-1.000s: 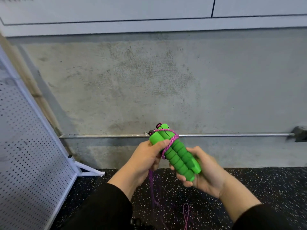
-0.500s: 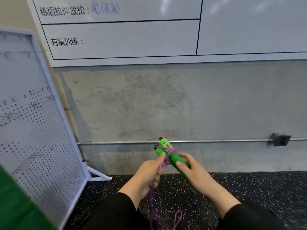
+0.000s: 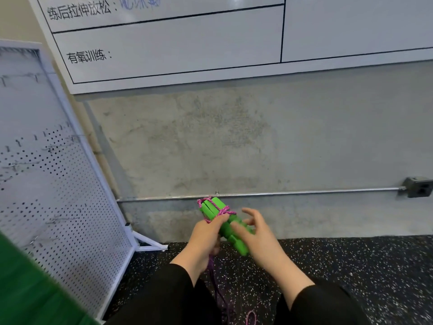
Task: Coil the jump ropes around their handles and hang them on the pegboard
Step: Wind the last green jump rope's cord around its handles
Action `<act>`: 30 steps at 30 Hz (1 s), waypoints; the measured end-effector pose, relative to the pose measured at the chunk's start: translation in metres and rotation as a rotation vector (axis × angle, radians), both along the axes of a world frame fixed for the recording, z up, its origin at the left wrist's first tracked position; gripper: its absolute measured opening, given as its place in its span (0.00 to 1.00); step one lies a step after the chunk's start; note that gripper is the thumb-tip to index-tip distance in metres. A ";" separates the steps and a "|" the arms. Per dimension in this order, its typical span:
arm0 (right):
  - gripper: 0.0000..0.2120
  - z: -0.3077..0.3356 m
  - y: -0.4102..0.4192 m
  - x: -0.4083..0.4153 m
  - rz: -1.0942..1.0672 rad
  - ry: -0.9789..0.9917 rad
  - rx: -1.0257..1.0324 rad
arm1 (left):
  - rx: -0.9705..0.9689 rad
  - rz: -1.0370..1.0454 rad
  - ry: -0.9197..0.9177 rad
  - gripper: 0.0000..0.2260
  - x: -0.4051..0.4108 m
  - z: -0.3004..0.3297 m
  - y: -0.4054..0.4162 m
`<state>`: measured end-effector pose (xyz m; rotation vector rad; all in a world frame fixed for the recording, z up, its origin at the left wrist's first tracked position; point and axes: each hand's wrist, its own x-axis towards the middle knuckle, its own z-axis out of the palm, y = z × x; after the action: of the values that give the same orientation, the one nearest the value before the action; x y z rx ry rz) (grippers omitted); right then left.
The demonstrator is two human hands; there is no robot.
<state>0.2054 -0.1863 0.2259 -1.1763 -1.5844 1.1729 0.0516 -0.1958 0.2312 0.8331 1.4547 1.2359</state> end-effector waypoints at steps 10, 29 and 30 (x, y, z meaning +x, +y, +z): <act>0.29 -0.003 0.033 0.006 0.433 0.645 -0.783 | 0.067 -0.168 -0.113 0.11 -0.020 -0.010 0.029; 0.31 -0.041 0.068 -0.015 0.062 -0.352 0.127 | -0.159 -0.131 -0.169 0.21 -0.018 -0.021 0.048; 0.32 -0.044 0.069 -0.016 0.045 -0.368 0.144 | -0.159 -0.117 -0.167 0.20 -0.018 -0.021 0.047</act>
<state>0.1895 -0.1176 0.1822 -1.3196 -1.9429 0.8855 0.0333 -0.1484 0.2103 0.6816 1.3311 1.0615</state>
